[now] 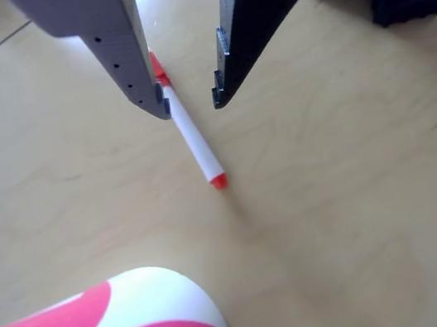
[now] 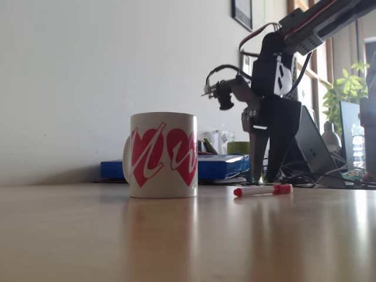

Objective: Grab the pen and place it in the cup.

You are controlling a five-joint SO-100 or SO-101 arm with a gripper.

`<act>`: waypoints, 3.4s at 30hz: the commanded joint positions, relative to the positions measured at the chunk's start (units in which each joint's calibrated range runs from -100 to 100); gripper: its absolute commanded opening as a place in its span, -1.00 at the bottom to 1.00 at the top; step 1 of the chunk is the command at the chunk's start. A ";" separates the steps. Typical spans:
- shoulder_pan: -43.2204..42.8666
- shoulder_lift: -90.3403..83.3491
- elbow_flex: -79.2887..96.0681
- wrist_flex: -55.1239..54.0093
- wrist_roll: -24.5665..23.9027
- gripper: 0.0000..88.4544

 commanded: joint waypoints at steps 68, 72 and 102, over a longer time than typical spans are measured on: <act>4.09 3.93 0.11 -3.44 2.40 -0.98; 6.76 -6.36 0.02 -3.44 2.14 -0.98; -6.00 -46.94 -1.70 -12.90 -20.77 -0.98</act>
